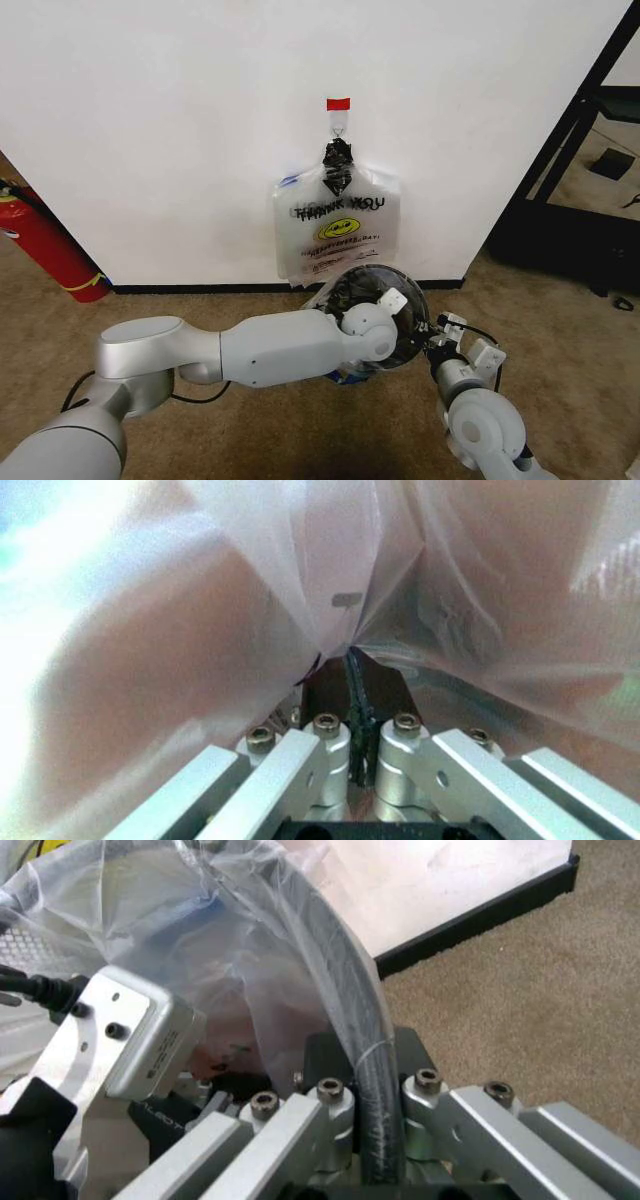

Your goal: Pick up the garbage bag from the wall and place it over the trash bin.

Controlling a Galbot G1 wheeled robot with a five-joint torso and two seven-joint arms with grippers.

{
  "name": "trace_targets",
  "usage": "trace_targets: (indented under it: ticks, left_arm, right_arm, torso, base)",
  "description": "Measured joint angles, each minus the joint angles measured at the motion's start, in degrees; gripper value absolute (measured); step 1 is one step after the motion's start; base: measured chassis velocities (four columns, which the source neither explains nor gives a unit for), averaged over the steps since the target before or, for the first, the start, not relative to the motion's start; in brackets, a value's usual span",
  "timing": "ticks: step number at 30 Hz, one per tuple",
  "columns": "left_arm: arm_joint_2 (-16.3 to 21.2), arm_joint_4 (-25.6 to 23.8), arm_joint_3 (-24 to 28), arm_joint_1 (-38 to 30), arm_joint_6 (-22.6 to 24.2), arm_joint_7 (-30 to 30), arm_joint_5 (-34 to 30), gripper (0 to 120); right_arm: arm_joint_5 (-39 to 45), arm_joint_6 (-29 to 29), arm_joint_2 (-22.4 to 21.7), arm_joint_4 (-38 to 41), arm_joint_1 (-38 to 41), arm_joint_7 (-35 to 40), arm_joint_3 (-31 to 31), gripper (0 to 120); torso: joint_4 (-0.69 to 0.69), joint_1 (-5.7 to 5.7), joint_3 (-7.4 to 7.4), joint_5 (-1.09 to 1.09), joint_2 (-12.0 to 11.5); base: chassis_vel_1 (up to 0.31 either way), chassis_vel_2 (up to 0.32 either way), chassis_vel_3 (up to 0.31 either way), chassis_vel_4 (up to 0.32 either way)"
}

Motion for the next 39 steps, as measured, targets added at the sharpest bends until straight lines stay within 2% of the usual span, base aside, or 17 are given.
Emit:
trace_targets:
  ticks: [11,17,23,27,31,39]
  left_arm:
    - [-1.95,3.90,-0.26,1.21,-1.08,1.38,2.18,0]
    - [-2.52,4.13,-1.01,1.67,-3.00,1.70,2.18,0]
    - [-1.52,1.73,-1.22,2.11,-3.28,1.07,1.21,0]
    - [0.68,-1.89,-0.65,1.25,-1.31,-0.84,-0.50,0]
    - [1.67,-3.26,-0.11,0.35,0.03,-1.96,-1.73,0]
    - [1.30,-2.41,1.91,1.00,0.44,-2.62,-2.84,0]
  right_arm:
    - [1.25,-0.17,0.07,0.80,-0.16,0.40,-0.17,0]
    - [2.39,-0.25,0.24,0.93,-0.31,0.75,0.05,0]
    - [2.71,-0.30,0.45,0.61,-0.26,0.93,0.05,0]
    - [0.74,-0.19,0.29,-0.07,-0.27,0.58,0.14,0]
    - [-0.83,0.17,0.32,-0.53,-0.23,0.19,0.03,0]
    - [-1.76,0.91,0.65,-0.54,-0.17,0.03,-0.28,0]
  torso:
    - [-0.01,0.00,0.00,0.00,0.00]
    - [-0.01,0.00,0.00,0.00,0.00]
    - [-0.02,0.00,0.00,0.00,0.00]
    - [0.00,0.00,0.00,0.00,0.00]
    - [-0.01,0.00,0.00,0.00,0.00]
    - [-0.01,0.00,0.00,0.00,0.00]
  base:
    - [0.000,0.000,0.000,0.000]
    - [0.000,0.000,0.000,0.000]
    - [0.000,0.000,0.000,0.000]
    - [0.000,0.000,0.000,0.000]
    - [0.000,0.000,0.000,0.000]
    - [0.000,0.000,0.000,0.000]
